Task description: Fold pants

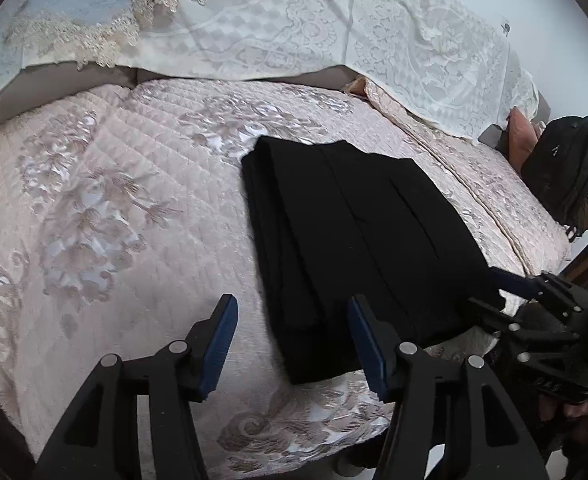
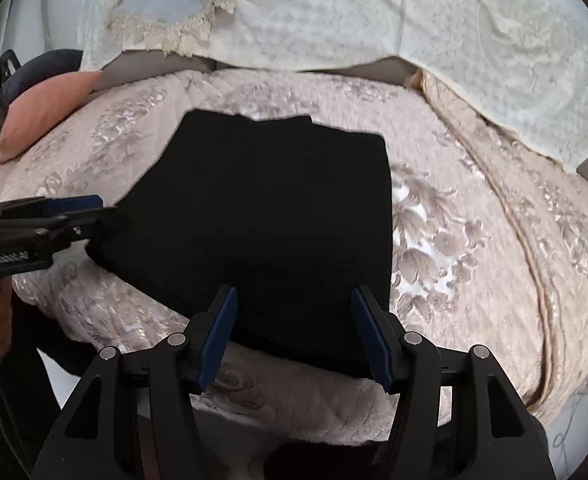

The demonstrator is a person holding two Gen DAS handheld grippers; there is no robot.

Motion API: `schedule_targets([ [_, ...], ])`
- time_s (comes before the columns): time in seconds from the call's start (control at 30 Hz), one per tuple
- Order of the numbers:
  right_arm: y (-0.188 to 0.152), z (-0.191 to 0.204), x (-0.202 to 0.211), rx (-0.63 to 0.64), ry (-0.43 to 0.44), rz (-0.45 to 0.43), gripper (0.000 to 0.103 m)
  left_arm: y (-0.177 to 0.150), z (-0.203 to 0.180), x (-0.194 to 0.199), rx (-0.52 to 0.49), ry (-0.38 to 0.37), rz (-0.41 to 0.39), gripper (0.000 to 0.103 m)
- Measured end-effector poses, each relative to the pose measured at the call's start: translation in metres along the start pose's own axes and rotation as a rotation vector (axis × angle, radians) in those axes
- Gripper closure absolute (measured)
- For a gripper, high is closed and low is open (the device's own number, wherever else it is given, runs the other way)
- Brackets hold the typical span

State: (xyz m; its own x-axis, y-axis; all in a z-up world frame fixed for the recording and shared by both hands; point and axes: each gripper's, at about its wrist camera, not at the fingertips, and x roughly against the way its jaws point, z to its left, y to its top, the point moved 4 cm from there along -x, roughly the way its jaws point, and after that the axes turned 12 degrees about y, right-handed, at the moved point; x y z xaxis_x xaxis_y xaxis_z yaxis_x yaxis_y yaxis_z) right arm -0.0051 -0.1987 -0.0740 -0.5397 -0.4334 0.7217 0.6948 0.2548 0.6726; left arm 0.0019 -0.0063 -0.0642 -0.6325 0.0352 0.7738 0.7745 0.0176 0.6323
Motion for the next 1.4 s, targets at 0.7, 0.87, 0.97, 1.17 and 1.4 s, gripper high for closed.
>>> schedule_targets([
  [0.7, 0.015, -0.027, 0.021, -0.126, -0.002, -0.096, 0.043, 0.022, -0.008, 0.016, 0.004, -0.055, -0.057, 0.048],
  [0.87, 0.017, -0.045, 0.03, -0.192, 0.021, -0.112, 0.043, 0.023, 0.019, 0.015, 0.063, -0.031, -0.047, 0.048],
  [0.97, 0.018, -0.054, 0.031, -0.212, 0.026, -0.113, 0.043, 0.025, 0.03, 0.01, 0.092, -0.021, -0.028, 0.048],
  [1.17, 0.021, -0.07, 0.017, -0.277, 0.078, -0.104, 0.043, 0.035, 0.023, -0.004, 0.115, -0.071, -0.016, 0.048],
  [1.4, 0.023, -0.088, -0.003, -0.338, 0.138, -0.083, 0.043, 0.035, 0.009, -0.034, 0.096, -0.1, 0.045, 0.048],
])
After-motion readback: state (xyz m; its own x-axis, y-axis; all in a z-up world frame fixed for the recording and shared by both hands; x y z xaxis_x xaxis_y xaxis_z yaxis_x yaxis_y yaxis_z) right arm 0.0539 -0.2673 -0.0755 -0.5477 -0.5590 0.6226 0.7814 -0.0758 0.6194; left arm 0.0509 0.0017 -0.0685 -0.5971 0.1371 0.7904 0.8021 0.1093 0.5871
